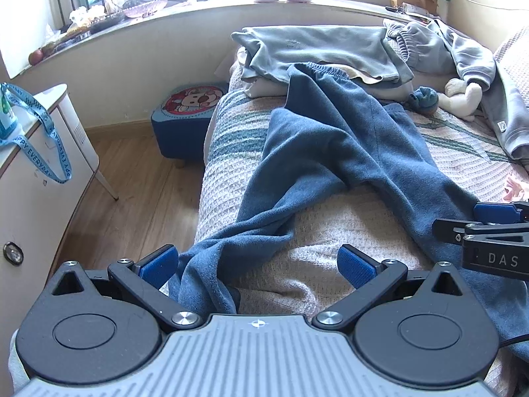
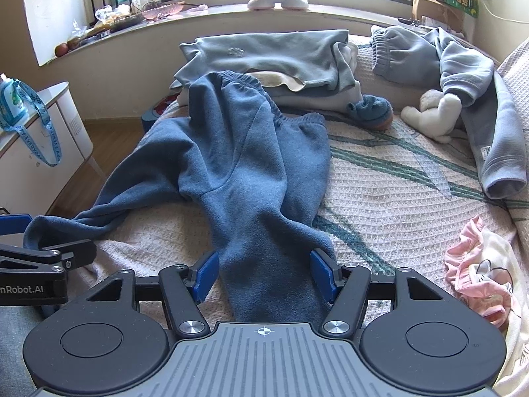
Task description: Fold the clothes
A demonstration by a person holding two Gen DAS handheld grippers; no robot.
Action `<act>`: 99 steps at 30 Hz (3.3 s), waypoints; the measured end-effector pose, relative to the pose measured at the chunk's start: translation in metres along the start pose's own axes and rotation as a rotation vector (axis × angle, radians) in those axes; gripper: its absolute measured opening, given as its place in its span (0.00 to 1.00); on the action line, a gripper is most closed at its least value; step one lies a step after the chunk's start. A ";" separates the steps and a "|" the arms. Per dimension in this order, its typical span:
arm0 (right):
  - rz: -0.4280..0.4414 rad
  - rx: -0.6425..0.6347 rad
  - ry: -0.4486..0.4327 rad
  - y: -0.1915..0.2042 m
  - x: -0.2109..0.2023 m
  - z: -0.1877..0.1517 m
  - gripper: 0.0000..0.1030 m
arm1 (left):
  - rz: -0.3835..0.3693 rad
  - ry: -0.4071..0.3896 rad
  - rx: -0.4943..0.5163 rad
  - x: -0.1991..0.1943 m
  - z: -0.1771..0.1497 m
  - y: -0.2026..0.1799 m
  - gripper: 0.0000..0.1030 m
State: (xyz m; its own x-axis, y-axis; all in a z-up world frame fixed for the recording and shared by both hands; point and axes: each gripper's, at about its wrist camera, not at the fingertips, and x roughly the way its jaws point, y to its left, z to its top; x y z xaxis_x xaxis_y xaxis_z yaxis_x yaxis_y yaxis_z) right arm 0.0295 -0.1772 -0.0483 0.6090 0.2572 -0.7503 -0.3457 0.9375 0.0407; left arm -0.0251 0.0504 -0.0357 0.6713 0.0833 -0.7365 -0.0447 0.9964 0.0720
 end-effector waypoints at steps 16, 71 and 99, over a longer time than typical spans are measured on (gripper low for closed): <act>-0.001 -0.001 -0.001 -0.001 0.001 0.001 0.60 | 0.009 0.003 0.014 -0.001 0.001 0.000 1.00; -0.006 0.008 0.001 -0.001 0.001 -0.002 0.60 | 0.000 0.017 0.020 -0.001 -0.003 -0.003 1.00; -0.006 0.009 0.007 -0.002 0.001 -0.003 0.60 | 0.001 0.024 0.027 0.000 -0.003 -0.005 1.00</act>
State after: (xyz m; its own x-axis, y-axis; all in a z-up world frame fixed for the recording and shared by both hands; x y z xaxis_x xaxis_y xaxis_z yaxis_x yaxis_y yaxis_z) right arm 0.0292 -0.1791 -0.0511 0.6059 0.2497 -0.7554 -0.3352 0.9412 0.0423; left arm -0.0273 0.0460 -0.0385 0.6531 0.0851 -0.7524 -0.0253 0.9956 0.0907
